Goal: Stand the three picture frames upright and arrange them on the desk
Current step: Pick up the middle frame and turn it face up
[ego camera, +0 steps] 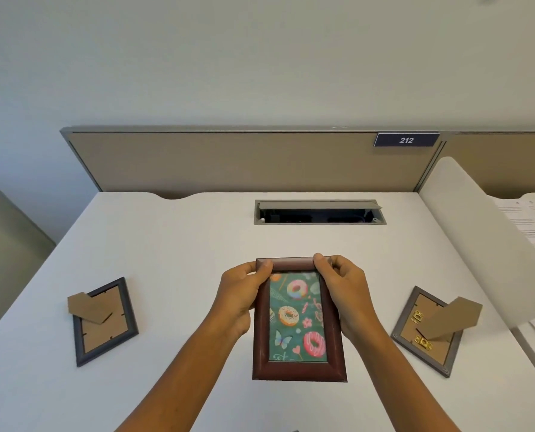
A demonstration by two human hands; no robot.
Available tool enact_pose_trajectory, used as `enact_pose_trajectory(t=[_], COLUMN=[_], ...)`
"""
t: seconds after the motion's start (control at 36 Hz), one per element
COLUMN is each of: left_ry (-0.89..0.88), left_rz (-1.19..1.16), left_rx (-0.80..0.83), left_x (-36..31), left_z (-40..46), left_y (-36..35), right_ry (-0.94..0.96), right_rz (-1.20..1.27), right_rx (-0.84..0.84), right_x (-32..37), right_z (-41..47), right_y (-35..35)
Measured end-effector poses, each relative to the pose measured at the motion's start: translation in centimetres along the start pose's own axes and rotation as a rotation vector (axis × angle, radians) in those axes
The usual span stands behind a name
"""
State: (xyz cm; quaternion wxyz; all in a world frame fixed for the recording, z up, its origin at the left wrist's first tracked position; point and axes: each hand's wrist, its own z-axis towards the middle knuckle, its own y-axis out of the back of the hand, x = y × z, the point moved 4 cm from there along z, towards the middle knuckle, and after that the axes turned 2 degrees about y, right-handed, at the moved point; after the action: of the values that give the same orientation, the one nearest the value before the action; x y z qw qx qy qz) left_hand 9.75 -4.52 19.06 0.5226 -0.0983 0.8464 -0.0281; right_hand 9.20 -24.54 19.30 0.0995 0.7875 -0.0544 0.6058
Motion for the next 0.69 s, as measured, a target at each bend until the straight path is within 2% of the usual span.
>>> enact_pose_trajectory(t=[0.14, 0.33, 0.5, 0.69], left_ry=[-0.040, -0.029, -0.020, -0.009], left_rz=[-0.036, -0.210, -0.217, -0.228], left_rx=[-0.002, 0.138, 0.180, 0.206], left_x=[0.1, 1.1, 2.9, 4.0], left_z=[-0.3, -0.7, -0.9, -0.5], left_y=[-0.2, -1.1, -1.9, -2.7], right_ry=[-0.004, -0.033, -0.131, -0.202], right_rz=[0.007, -0.006, -0.003, 0.015], right_rx=[0.005, 0.048, 0.053, 0.137], right_x=[-1.0, -3.1, -4.5, -5.7], right_z=[-0.3, -1.8, -2.3, -2.6], right_y=[0.3, 1.1, 2.1, 3.0])
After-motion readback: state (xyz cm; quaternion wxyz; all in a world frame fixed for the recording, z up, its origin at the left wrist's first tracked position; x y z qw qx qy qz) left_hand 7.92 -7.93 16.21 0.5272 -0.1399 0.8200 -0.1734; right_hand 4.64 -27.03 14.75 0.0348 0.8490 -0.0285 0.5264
